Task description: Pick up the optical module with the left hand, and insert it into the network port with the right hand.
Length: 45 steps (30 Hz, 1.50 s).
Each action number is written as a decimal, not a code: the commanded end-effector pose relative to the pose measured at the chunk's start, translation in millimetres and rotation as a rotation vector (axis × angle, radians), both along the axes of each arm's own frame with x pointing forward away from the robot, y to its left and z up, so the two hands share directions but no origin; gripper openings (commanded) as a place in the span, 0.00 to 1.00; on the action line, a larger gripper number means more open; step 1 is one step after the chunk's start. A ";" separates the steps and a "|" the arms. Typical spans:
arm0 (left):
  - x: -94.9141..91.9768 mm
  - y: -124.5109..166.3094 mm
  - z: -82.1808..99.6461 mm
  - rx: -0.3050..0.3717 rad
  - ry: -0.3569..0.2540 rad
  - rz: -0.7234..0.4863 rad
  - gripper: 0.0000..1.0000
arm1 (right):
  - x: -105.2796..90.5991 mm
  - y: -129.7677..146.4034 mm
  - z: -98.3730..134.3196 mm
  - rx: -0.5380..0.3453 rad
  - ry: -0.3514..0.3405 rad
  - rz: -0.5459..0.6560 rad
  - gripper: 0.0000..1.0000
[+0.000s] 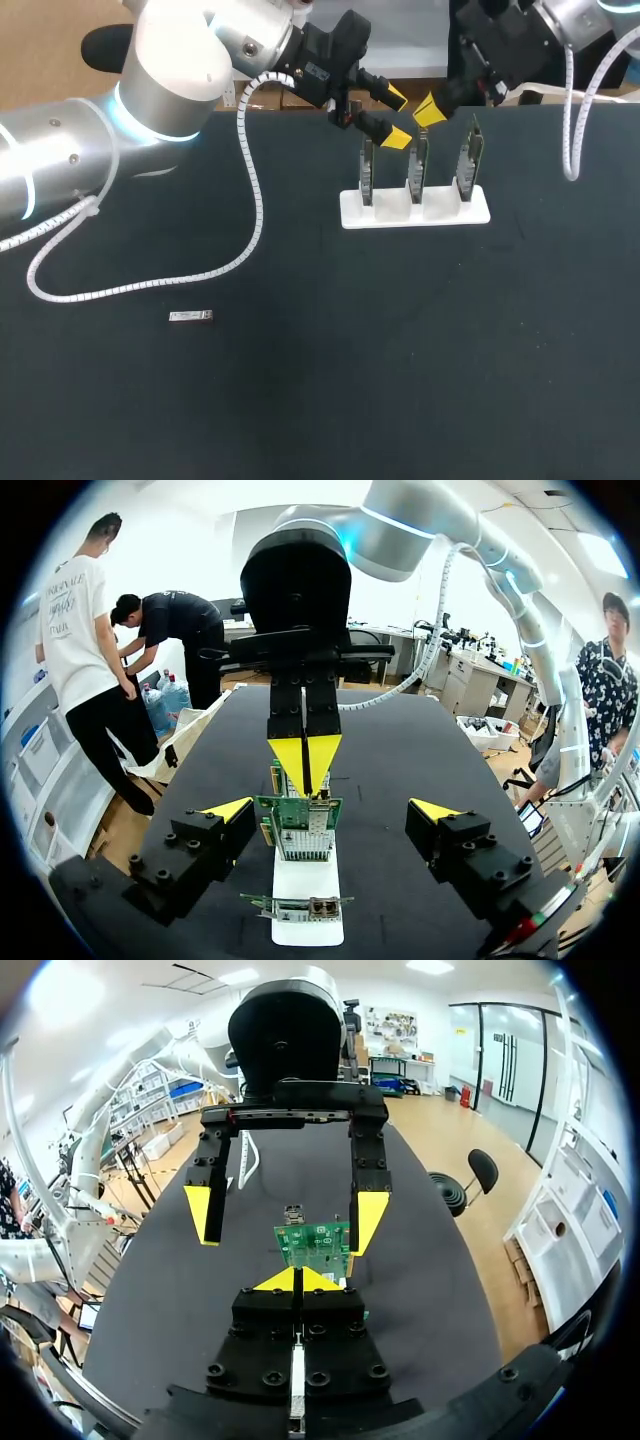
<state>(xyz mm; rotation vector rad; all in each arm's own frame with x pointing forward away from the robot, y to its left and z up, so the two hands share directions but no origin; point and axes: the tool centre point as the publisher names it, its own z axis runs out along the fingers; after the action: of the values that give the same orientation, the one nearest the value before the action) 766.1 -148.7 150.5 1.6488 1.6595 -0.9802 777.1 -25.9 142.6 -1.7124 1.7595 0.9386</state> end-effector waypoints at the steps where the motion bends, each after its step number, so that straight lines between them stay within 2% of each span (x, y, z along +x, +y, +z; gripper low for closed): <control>1: 2.1 -1.2 0.5 0.005 0.004 -0.002 1.00 | -0.8 0.4 -7.1 0.002 0.000 0.002 0.00; 18: 2.1 -1.2 0.5 0.005 0.004 -0.002 1.00 | -1.8 1.6 -12.7 -0.002 0.012 0.001 0.00; 23: 2.1 -1.2 0.5 0.005 0.004 -0.002 1.00 | -0.4 -0.5 -3.0 0.037 0.021 -0.008 0.00; 29: 2.1 -1.2 0.5 0.005 0.004 -0.002 1.00 | -1.7 -6.3 14.5 0.068 -0.004 0.009 0.00; 36: 2.1 -1.2 0.5 0.005 0.004 -0.002 1.00 | -4.5 -32.0 36.6 0.113 -0.013 0.017 0.00; 45: 2.1 -1.2 0.5 0.005 0.004 -0.002 1.00 | -6.8 -78.9 39.0 0.097 -0.021 0.050 0.00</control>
<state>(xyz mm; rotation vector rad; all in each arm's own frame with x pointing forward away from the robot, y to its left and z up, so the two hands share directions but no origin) 766.1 -148.7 150.5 1.6488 1.6594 -0.9803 770.9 -93.0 180.0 -1.7097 1.6487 0.9973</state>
